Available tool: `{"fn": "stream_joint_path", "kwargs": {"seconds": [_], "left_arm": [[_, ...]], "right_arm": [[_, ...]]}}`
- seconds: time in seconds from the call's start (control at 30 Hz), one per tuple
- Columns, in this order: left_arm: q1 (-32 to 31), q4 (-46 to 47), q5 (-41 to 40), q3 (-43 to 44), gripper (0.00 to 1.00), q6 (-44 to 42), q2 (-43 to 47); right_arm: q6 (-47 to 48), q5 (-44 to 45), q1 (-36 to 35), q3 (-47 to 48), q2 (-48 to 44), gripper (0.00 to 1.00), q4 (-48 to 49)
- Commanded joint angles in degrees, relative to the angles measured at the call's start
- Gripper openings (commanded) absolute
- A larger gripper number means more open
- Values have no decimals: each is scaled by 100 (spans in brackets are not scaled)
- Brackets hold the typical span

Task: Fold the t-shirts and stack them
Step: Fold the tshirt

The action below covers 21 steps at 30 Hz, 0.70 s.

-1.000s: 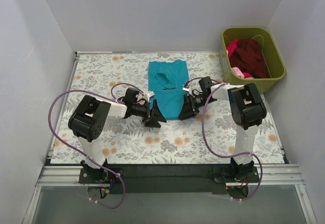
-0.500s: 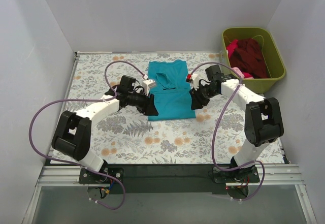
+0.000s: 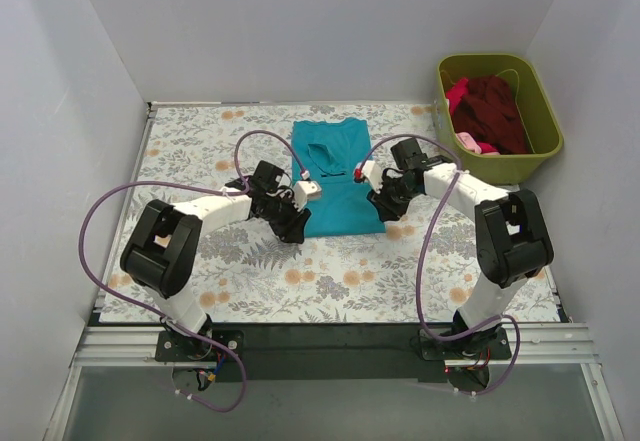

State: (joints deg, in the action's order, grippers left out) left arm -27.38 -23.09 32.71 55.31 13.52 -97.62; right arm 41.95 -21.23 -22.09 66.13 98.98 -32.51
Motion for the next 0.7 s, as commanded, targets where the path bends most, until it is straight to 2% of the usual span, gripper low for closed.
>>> {"fn": "stream_joint_path", "kwargs": {"seconds": [0.0,0.37,0.67], "left_arm": [[-119,121,-151,77,40,-306,103],[-163,165,-256,50,42,-385,42],[-172,165,-326,15,42,-552,-20]], "right_arm": [[322,40,-234,-267,-230,36,192],[428,181,-410,-539,51,40,491],[498,155,-472,-724,-133,40,465]]}}
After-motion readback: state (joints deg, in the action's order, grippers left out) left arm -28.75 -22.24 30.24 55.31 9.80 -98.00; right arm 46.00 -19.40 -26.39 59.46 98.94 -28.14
